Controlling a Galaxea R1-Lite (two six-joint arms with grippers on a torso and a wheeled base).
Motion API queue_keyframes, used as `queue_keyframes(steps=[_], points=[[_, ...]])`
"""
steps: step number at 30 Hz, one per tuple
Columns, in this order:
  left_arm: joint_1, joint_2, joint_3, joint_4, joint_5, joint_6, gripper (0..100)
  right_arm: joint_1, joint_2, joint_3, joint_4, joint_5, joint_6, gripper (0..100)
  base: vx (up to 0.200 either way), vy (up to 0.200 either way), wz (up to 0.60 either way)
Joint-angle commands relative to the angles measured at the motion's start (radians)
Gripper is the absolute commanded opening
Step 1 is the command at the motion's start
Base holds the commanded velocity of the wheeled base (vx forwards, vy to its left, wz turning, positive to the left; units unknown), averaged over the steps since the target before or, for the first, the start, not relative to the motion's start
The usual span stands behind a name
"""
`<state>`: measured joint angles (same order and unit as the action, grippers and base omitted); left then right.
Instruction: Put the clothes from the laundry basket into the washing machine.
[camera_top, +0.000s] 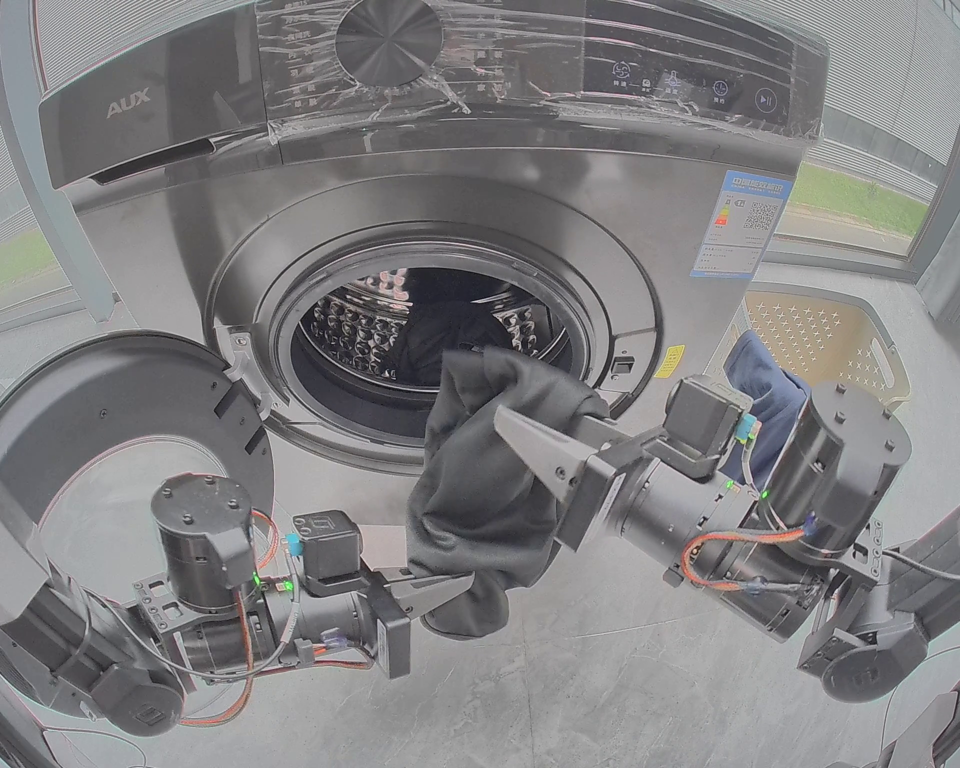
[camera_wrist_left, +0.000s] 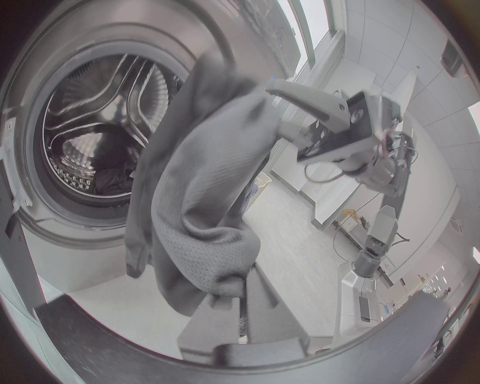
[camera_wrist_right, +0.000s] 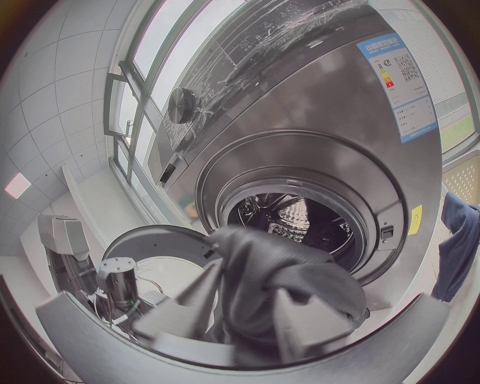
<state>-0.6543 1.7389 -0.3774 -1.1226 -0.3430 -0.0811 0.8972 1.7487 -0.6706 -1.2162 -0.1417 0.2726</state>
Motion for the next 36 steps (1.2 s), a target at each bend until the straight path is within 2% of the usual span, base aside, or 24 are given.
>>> queue_keyframes(steps=[1, 2, 5, 7, 9, 14, 16, 17, 20, 23, 29, 32, 36], points=[[0.004, -0.075, 0.012, -0.019, -0.001, -0.003, 0, 0.0, -0.002, 0.04, -0.005, 0.005, -0.001, 100, 0.0, 0.0, 0.0], [0.005, -0.073, 0.008, -0.023, -0.001, -0.006, 0, 0.0, -0.003, 0.045, -0.005, 0.005, -0.003, 100, 0.0, 0.0, 0.0], [0.016, -0.071, -0.011, -0.079, 0.01, -0.062, 0, 0.0, -0.018, 0.077, 0.0, 0.005, -0.004, 100, 0.0, 0.0, 0.0], [0.018, -0.065, -0.028, -0.102, 0.015, -0.088, 0, 0.0, -0.035, 0.1, 0.006, 0.005, -0.006, 100, 0.0, 0.0, 0.0], [0.025, -0.059, -0.051, -0.106, 0.03, -0.101, 0, -0.001, -0.044, 0.12, 0.004, 0.005, -0.009, 100, 0.0, 0.0, 0.0], [0.038, -0.03, -0.109, -0.114, 0.094, -0.109, 0, -0.009, -0.075, 0.144, 0.012, 0.007, -0.018, 100, 0.0, 0.0, 0.0], [0.039, -0.029, -0.118, -0.118, 0.105, -0.112, 0, -0.009, -0.077, 0.151, 0.012, 0.007, -0.019, 100, 0.0, 0.0, 0.0], [0.039, -0.029, -0.141, -0.129, 0.125, -0.14, 0, -0.02, -0.077, 0.169, 0.012, 0.007, -0.033, 100, 0.0, 0.0, 0.0], [0.041, -0.03, -0.167, -0.155, 0.142, -0.166, 0, -0.035, -0.074, 0.194, 0.012, 0.019, -0.055, 100, 0.0, 0.0, 0.0], [0.047, -0.035, -0.17, -0.186, 0.147, -0.171, 0, -0.038, -0.071, 0.206, 0.014, 0.031, -0.061, 100, 0.0, 0.0, 0.0], [0.05, -0.045, -0.166, -0.212, 0.145, -0.171, 0, -0.049, -0.038, 0.215, 0.021, 0.027, -0.064, 100, 0.0, 0.0, 0.0], [0.048, -0.048, -0.17, -0.229, 0.145, -0.171, 0, -0.06, 0.0, 0.207, 0.018, 0.027, -0.088, 100, 0.0, 0.0, 0.0], [0.048, -0.047, -0.178, -0.24, 0.145, -0.171, 0, -0.064, 0.043, 0.197, 0.01, 0.025, -0.096, 100, 0.0, 0.0, 0.0]])
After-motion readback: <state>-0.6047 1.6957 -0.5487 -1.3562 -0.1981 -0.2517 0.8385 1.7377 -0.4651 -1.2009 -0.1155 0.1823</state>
